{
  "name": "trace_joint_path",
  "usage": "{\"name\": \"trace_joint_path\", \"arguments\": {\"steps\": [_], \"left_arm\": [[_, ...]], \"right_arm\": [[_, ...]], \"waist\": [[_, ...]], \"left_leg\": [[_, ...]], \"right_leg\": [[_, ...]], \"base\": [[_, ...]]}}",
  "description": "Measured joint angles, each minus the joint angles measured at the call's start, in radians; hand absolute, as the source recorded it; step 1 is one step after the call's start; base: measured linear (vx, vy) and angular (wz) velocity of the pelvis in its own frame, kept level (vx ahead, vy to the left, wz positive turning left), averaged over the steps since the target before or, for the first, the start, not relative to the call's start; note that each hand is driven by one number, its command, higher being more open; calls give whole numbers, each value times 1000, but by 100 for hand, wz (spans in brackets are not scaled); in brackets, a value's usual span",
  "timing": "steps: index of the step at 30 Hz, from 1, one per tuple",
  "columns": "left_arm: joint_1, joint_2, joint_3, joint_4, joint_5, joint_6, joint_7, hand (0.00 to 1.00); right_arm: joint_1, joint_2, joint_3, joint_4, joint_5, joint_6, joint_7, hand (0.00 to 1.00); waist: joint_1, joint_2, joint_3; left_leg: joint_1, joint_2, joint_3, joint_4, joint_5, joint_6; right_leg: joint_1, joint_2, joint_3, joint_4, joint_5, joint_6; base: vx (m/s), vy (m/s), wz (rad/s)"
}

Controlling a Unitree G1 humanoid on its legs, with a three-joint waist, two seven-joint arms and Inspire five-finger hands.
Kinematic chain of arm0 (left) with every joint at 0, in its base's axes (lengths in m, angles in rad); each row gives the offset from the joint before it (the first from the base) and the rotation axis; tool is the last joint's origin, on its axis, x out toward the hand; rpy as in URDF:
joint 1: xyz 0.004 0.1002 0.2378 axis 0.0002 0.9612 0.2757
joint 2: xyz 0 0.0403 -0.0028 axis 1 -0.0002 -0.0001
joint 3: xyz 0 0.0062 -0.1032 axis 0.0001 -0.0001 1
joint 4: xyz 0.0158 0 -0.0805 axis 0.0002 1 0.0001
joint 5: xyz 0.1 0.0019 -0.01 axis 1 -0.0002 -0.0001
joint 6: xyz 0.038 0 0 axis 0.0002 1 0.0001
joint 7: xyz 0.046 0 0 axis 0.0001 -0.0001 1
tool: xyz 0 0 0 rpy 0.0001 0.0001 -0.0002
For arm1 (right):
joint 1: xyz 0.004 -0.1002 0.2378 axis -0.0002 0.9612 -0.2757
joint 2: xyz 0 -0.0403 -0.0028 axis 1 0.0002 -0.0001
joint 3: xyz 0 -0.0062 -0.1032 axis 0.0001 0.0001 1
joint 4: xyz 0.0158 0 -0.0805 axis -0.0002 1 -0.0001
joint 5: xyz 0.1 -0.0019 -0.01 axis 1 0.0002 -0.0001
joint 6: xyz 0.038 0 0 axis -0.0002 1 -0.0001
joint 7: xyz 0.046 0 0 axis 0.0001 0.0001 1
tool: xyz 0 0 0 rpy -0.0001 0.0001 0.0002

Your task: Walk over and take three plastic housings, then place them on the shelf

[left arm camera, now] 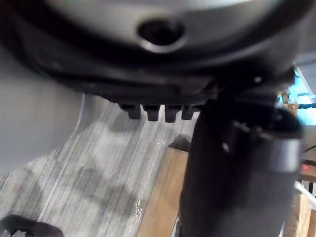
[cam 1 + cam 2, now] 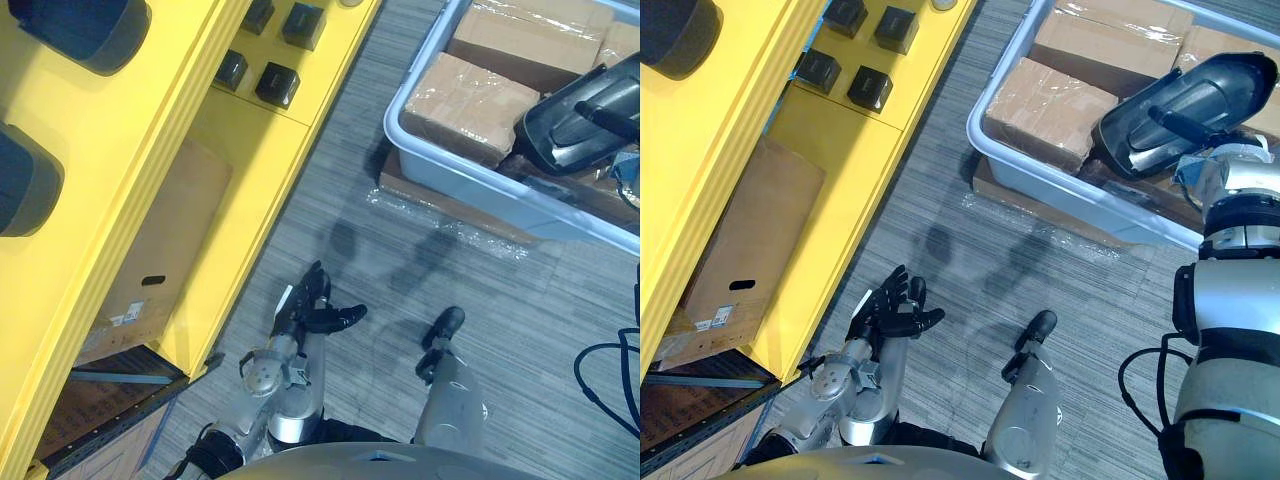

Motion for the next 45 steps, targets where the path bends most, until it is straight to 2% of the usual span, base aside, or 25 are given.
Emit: {"name": "trace_joint_path", "arguments": {"steps": [4,5,12,15,19,22,25,29,32,41,45], "left_arm": [[-1,-9,-5,3,-3,-16,9,100],[-1,-11,-8,3,-3,-24,9,100],[-4,-18,-19,3,-35,-31,18,100],[-6,-18,-25,6,-38,-32,24,100],[-14,-19,-40,24,-39,-37,25,100],[-14,-26,-45,25,-39,-41,25,100],[-13,-29,-45,23,-40,-40,25,100],[-12,-30,-44,17,-40,-37,25,100],[-9,-30,-40,11,-40,-34,23,100],[6,-30,-11,-7,-38,-34,7,100],[11,-29,0,-10,-37,-34,7,100]], "right_arm": [[1,0,-20,-8,-19,28,-41,100],[1,0,-25,-9,-31,34,-58,0],[9,-26,-31,-2,-76,52,-145,0],[27,-64,-46,1,-75,52,-145,0],[44,-109,-75,21,-75,54,-145,0],[74,-104,-129,64,-66,110,-111,0],[87,-96,-154,81,-71,114,-110,0],[91,-98,-183,81,-73,93,-78,0],[94,-95,-189,92,-76,57,-74,0],[112,-90,-180,108,-79,-39,-103,0],[111,-90,-139,108,-79,-101,-153,0]], "waist": [[13,2,-1],[17,4,-2],[23,8,-5],[23,12,-8],[19,30,-20],[20,41,-28],[21,44,-30],[23,44,-30],[23,44,-30],[23,41,-28],[17,38,-26]], "left_leg": [[-12,-5,-2,-4,2,3],[-19,-10,-7,-9,6,4],[-34,-34,-16,-16,16,9],[-35,-35,-16,-17,15,9],[-47,-34,-15,-19,13,9],[-52,-34,-16,-17,14,9],[-53,-34,-17,-15,14,10],[-53,-34,-20,-12,14,10],[-56,-33,-27,0,10,9],[-69,-30,-36,27,-3,11],[-70,-24,-35,40,-13,10]], "right_leg": [[-12,-5,-3,5,-2,3],[-16,-10,-11,7,-4,5],[-27,-34,-25,17,-9,11],[-28,-34,-27,17,-9,12],[-40,-34,-28,15,-10,13],[-45,-34,-30,14,-10,13],[-43,-34,-32,14,-10,13],[-40,-34,-36,14,-10,13],[-31,-31,-44,14,-11,12],[-27,-26,-49,11,-9,13],[-25,-18,-42,10,-8,12]], "base": [[-13,33,4],[-13,29,12],[-3,40,10],[-5,16,0],[0,0,0],[0,0,0],[0,0,0],[-11,14,1],[-37,34,6],[-27,35,1],[-10,35,-5]]}}
